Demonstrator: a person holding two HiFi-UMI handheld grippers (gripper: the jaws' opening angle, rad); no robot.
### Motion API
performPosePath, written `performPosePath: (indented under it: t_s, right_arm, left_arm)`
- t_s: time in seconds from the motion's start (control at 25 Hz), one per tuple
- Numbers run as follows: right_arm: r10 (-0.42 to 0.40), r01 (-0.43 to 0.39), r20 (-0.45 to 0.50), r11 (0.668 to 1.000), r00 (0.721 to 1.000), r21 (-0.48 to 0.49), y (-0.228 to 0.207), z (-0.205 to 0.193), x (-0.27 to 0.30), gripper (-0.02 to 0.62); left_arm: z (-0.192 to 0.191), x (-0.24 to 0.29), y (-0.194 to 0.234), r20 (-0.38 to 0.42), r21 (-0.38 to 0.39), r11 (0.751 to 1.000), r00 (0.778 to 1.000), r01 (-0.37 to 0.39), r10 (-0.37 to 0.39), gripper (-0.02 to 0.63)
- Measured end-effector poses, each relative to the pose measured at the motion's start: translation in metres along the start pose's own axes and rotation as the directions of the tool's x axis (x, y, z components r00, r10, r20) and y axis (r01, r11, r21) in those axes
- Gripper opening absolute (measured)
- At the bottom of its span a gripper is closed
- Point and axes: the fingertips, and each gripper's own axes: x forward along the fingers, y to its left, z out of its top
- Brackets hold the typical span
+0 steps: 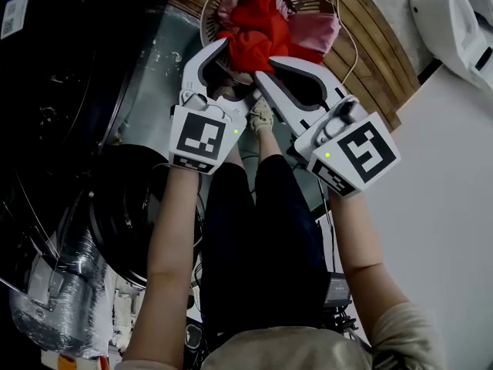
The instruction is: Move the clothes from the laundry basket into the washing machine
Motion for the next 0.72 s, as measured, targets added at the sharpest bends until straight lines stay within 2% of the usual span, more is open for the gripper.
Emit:
performPosePath:
  t_s: [0.16, 0.2, 0.24, 0.28, 0.4, 0.44, 0.52, 0.6, 0.72]
  right_arm:
    - [0.035, -0.035, 0.004, 0.999, 0.999, 0.028, 0.013, -0.004, 0.003, 0.037]
    - [0.041, -0.042, 0.014, 0.998, 0.999, 0.041, 0.013, -0.006, 0.004, 0.037]
    - [0.046, -0.048, 0.027, 0.998, 0.999, 0.051, 0.011, -0.007, 0.004, 0.037]
    - [0.048, -0.05, 0.037, 0.997, 0.998, 0.053, 0.008, -0.01, 0.005, 0.037]
    - [0.056, -0.056, 0.004, 0.998, 0.998, 0.02, -0.002, -0.029, 0.012, 0.044]
    - [0.066, -0.066, -0.018, 0.998, 0.998, 0.003, -0.004, -0.036, 0.015, 0.076]
    - [0.108, -0.11, -0.042, 0.993, 0.993, -0.039, -0.005, -0.046, 0.023, 0.12]
    - [0.152, -0.157, -0.061, 0.985, 0.986, -0.07, -0.006, -0.055, 0.032, 0.126]
    - [0.127, -0.139, -0.13, 0.986, 0.983, -0.087, -0.025, -0.079, 0.051, 0.126]
  left_arm:
    - [0.003, 0.005, 0.004, 0.04, -0.044, 0.999, 0.999, -0.023, 0.025, 0.327]
    - [0.003, 0.003, 0.007, 0.045, -0.06, 0.998, 0.998, -0.037, 0.04, 0.239]
    - [0.002, 0.0, 0.011, 0.048, -0.081, 0.995, 0.997, -0.058, 0.062, 0.12]
    - [-0.001, -0.004, 0.017, 0.045, -0.103, 0.991, 0.995, -0.083, 0.088, 0.105]
    - [-0.017, -0.017, 0.033, -0.009, -0.152, 0.975, 0.987, -0.161, 0.161, 0.089]
    - [-0.024, -0.021, 0.037, -0.037, -0.16, 0.97, 0.983, -0.182, 0.178, 0.087]
    - [-0.038, -0.032, 0.046, -0.082, -0.18, 0.958, 0.974, -0.223, 0.212, 0.087]
    - [-0.051, -0.047, 0.058, -0.106, -0.218, 0.939, 0.963, -0.266, 0.248, 0.086]
    - [-0.065, -0.075, 0.076, -0.123, -0.27, 0.906, 0.945, -0.325, 0.302, 0.084]
